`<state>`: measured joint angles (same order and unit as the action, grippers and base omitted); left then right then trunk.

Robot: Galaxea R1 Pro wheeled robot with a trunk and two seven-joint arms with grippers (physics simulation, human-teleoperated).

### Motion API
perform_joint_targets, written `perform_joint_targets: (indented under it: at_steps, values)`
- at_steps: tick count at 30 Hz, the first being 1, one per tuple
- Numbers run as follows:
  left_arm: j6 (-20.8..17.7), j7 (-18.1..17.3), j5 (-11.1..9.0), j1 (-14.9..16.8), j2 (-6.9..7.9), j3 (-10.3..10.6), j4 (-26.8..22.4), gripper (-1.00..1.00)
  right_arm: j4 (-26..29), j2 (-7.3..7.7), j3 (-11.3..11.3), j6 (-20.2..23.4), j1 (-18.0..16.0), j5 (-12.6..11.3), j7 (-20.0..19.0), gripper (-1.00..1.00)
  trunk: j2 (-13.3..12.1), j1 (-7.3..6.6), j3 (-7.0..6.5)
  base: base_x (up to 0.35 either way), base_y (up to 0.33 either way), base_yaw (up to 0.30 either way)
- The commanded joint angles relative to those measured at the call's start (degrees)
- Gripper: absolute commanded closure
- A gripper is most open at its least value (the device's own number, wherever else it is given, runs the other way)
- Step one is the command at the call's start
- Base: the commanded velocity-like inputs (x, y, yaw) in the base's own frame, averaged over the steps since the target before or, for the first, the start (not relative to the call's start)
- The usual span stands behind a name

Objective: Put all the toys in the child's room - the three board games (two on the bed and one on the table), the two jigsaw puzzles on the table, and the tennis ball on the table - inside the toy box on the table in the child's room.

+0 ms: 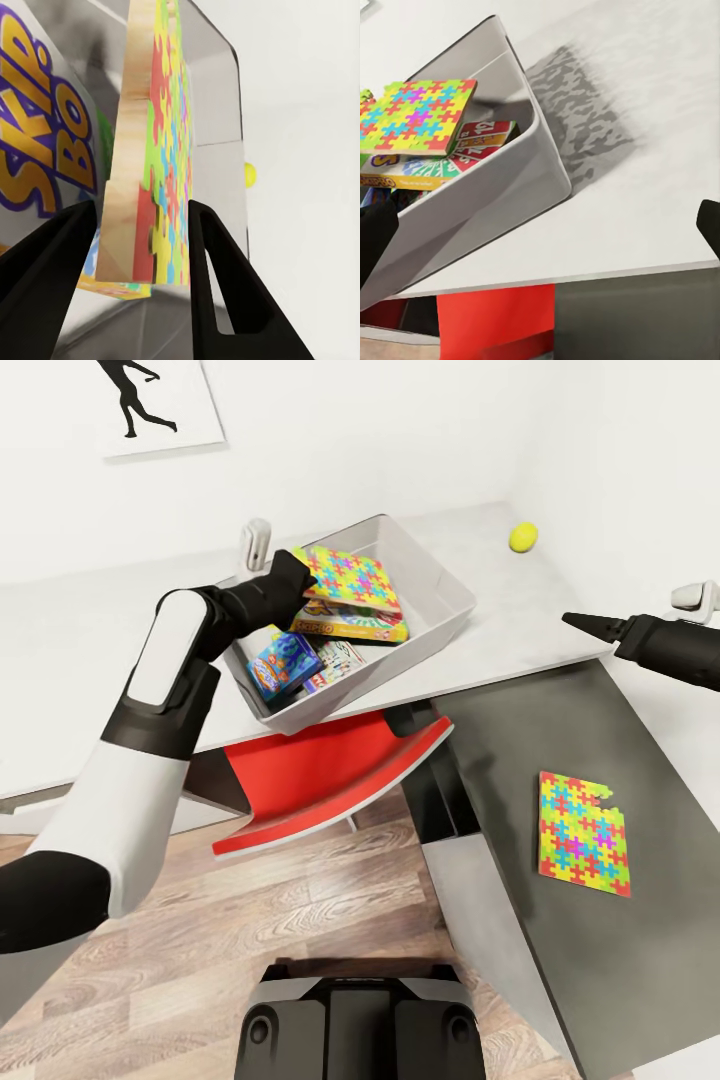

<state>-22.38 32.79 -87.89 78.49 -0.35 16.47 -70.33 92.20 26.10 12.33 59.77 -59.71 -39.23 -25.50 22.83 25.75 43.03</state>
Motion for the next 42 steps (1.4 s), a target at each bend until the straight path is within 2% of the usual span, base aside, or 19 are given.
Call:
perform_joint_targets:
  at_steps: [1, 11, 29, 38, 39, 42]
  values:
    - [-0.04, 0.26, -0.37, 0.10, -0.03, -0.01, 0.25, 1.00, 0.00, 0.00, 0.07, 0.23, -0.06, 0.51, -0.60, -1.00, 0.09, 0.03, 0.07, 0.000, 0.000, 0.000]
    - [-0.03, -0.55, -0.36, 0.31, -0.08, -0.03, 3.27, 1.00, 0.01, 0.00, 0.07, 0.23, -0.06, 0.51, -0.60, -1.00, 0.09, 0.03, 0.07, 0.000, 0.000, 0.000]
    - [-0.03, -4.48, -0.29, 1.60, -0.38, 0.10, 8.61, 1.00, 0.00, 0.00, 0.07, 0.23, -0.06, 0.49, -0.60, -1.00, 0.09, 0.03, 0.07, 0.000, 0.000, 0.000]
    - [-0.03, -5.51, -0.30, 2.08, -0.50, 0.13, 9.65, 1.00, 0.03, 0.00, 0.07, 0.23, -0.06, 0.48, -0.60, -1.00, 0.09, 0.03, 0.07, 0.000, 0.000, 0.000]
    - [-0.03, -5.55, -0.29, 2.10, -0.51, 0.13, 9.69, -1.00, 0.02, 0.00, 0.07, 0.23, -0.06, 0.48, -0.60, -1.00, 0.09, 0.03, 0.07, 0.000, 0.000, 0.000]
    - [-0.03, -5.65, -0.30, 2.22, -0.52, 0.14, 9.79, -1.00, 0.01, 0.00, 0.07, 0.23, -0.06, 0.48, -0.60, -1.00, 0.09, 0.03, 0.07, 0.000, 0.000, 0.000]
